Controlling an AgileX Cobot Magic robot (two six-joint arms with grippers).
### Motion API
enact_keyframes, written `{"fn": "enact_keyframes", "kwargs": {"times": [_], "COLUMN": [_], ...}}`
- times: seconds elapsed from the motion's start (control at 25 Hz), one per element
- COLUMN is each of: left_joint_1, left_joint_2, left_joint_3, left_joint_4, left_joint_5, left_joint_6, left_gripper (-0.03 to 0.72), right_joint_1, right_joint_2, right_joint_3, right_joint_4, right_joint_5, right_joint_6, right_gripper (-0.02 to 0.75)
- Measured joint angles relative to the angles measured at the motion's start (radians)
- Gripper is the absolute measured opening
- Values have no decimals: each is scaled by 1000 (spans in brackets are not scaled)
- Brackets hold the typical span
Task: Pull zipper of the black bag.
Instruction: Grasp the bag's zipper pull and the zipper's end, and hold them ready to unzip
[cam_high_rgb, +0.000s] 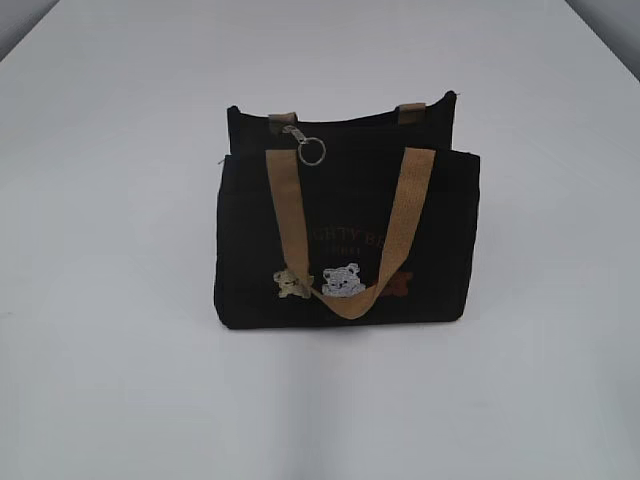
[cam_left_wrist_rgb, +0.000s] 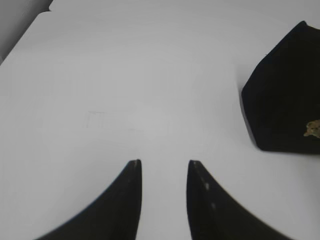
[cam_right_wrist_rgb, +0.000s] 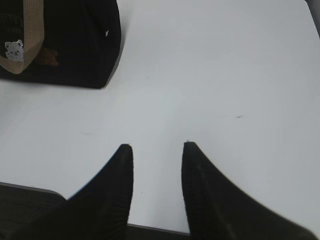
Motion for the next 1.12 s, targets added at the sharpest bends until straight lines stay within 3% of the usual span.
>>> {"fn": "enact_keyframes", "kwargs": {"times": [0.12, 0.2, 0.28, 0.36, 0.44, 0.6, 0.68, 0.8, 0.96, 1.12], "left_joint_1": [0, -3, -3, -3, -3, -4, -4, -5, -19, -95], "left_joint_2": [31, 107, 233, 384, 571, 971, 1134, 1352, 1534, 1604], "left_joint_3": [-9, -14, -10, -5, -4, -2, -12, -59, -126, -170], "left_joint_4": [-64, -191, -372, -600, -885, -1387, -1530, -1634, -1666, -1670], "left_joint_5": [-27, -131, -293, -438, -504, -482, -384, -266, -205, -233], "left_joint_6": [64, 242, 499, 835, 1170, 1854, 2109, 2273, 2316, 2354], "left_gripper": [237, 254, 284, 323, 351, 369, 372, 386, 428, 454], "right_joint_1": [0, 0, 0, 0, 0, 0, 0, 0, 0, 0], "right_joint_2": [0, 0, 0, 0, 0, 0, 0, 0, 0, 0], "right_joint_3": [0, 0, 0, 0, 0, 0, 0, 0, 0, 0], "right_joint_4": [0, 0, 0, 0, 0, 1, 1, 2, 4, 4], "right_joint_5": [0, 0, 0, 0, 0, 0, 0, 0, 0, 0], "right_joint_6": [0, 0, 0, 0, 0, 0, 0, 0, 0, 0], "right_gripper": [266, 266, 266, 266, 266, 266, 266, 266, 266, 266]}}
